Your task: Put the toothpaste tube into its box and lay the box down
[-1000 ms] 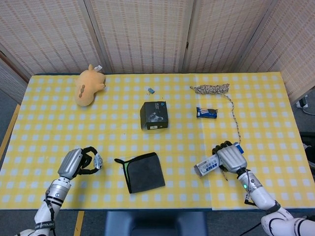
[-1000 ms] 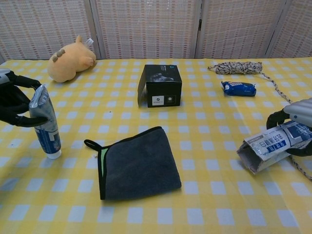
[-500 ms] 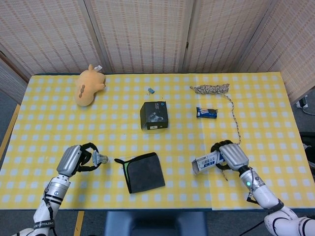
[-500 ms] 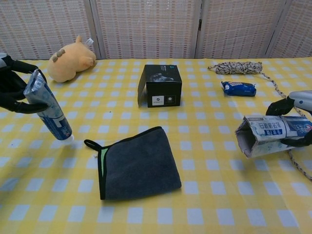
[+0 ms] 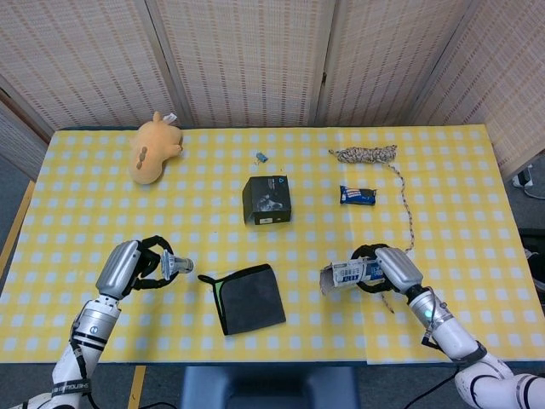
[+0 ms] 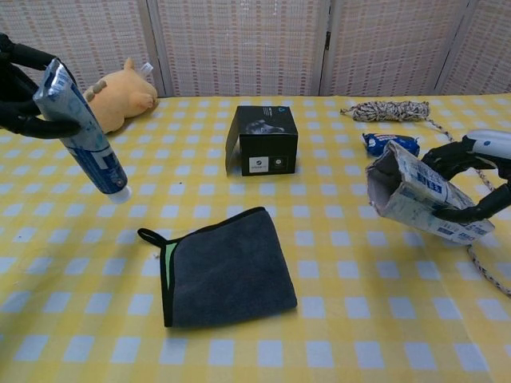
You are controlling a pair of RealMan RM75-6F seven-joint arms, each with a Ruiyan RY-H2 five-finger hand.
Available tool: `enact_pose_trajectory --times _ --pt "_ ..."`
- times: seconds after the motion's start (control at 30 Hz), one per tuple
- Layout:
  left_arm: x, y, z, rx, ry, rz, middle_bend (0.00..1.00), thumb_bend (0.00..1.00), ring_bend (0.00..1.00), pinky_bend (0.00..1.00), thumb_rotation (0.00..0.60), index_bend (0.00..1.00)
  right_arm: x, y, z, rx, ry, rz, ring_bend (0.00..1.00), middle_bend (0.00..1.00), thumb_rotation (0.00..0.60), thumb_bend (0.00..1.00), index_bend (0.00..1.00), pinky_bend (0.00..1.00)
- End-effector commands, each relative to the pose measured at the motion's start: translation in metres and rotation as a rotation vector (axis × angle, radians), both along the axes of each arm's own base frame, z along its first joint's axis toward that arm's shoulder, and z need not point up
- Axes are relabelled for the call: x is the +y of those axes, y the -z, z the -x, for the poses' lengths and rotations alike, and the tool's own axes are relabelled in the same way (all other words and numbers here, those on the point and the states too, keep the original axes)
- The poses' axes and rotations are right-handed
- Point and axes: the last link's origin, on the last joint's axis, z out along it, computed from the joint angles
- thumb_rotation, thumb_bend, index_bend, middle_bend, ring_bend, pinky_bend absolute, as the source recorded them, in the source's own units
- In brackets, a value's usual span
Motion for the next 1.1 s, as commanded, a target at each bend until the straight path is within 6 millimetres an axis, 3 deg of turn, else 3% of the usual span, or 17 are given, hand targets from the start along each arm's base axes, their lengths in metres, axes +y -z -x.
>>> enact_pose_trajectory --times 0.03,0.3,0.33,0.4,0.57,0.9,1.1 --pt "0.004 -0.007 -0.011 -0.002 0.012 -0.003 1.00 0.55 1.00 1.00 0.600 0.99 -0.004 0.009 -0.011 -0.092 0.026 -0.027 0.31 0.38 0.600 0.33 0.47 0.23" --pt "0.016 -0.024 -0.038 -0.066 -0.002 0.028 1.00 0.55 1.00 1.00 0.600 0.99 -0.012 0.041 -0.042 -0.245 0.032 -0.108 0.31 0.38 0.600 0.33 0.47 0.23" --pt "0.024 -0.039 -0.059 -0.084 0.047 -0.006 1.00 0.55 1.00 1.00 0.600 0.99 -0.012 0.043 -0.045 -0.269 0.042 -0.112 0.31 0.38 0.600 0.34 0.47 0.23" --pt "0.012 -0.028 -0.048 -0.051 -0.008 0.060 1.00 0.55 1.00 1.00 0.600 0.99 -0.014 0.047 -0.050 -0.308 0.058 -0.124 0.31 0.38 0.600 0.33 0.47 0.23" --pt "0.014 -0.037 -0.067 -0.064 0.034 0.014 1.00 0.55 1.00 1.00 0.600 0.99 -0.019 0.046 -0.056 -0.360 0.067 -0.115 0.31 0.38 0.600 0.33 0.47 0.23" --pt "0.014 -0.046 -0.084 -0.121 0.040 0.018 1.00 0.55 1.00 1.00 0.600 0.99 -0.027 0.028 -0.062 -0.421 0.069 -0.060 0.31 0.38 0.600 0.34 0.47 0.23" --pt "0.015 -0.052 -0.098 -0.159 0.058 0.027 1.00 0.55 1.00 1.00 0.600 0.99 -0.030 0.031 -0.071 -0.441 0.062 -0.063 0.31 0.38 0.600 0.33 0.47 0.23"
